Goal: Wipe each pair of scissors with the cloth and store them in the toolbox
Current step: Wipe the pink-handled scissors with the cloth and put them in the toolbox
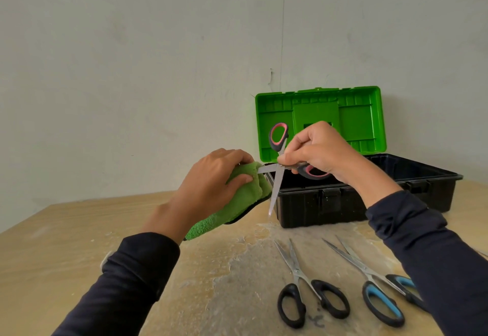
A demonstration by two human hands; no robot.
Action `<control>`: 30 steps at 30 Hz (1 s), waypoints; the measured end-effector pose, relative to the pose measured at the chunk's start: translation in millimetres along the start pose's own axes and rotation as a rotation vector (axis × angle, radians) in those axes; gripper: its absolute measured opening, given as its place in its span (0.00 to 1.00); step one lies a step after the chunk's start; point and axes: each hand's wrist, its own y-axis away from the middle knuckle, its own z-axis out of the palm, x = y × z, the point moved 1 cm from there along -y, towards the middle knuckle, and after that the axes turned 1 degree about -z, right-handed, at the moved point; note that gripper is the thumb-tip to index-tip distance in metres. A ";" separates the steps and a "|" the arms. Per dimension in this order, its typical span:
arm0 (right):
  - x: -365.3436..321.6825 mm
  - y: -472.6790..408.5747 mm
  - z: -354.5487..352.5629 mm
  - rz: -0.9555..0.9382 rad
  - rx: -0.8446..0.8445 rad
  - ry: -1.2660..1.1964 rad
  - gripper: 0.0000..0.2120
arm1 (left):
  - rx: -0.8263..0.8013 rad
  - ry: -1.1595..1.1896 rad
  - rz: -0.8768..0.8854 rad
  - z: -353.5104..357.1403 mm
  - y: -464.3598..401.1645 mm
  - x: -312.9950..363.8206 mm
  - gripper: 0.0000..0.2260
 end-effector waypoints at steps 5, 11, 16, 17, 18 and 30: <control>2.7 0.5 1.4 0.105 -0.042 -0.088 0.06 | 0.015 -0.047 -0.001 2.3 2.1 -2.0 0.12; 2.6 1.6 -0.7 0.257 -0.138 -0.571 0.15 | 0.034 0.009 -0.067 2.1 4.5 -8.3 0.08; 8.5 1.1 12.0 0.284 -0.171 -0.835 0.26 | 0.034 0.150 -0.195 0.8 3.5 -12.9 0.07; 9.1 1.3 14.2 0.276 -0.172 -0.858 0.25 | 0.029 0.178 -0.223 0.9 3.9 -14.2 0.07; 9.8 1.4 16.1 0.265 -0.174 -0.886 0.22 | 0.026 0.209 -0.252 1.2 4.2 -15.5 0.07; 13.1 -1.2 31.9 -0.026 0.001 -0.527 0.05 | 0.040 0.536 -0.451 0.3 4.2 -22.6 0.06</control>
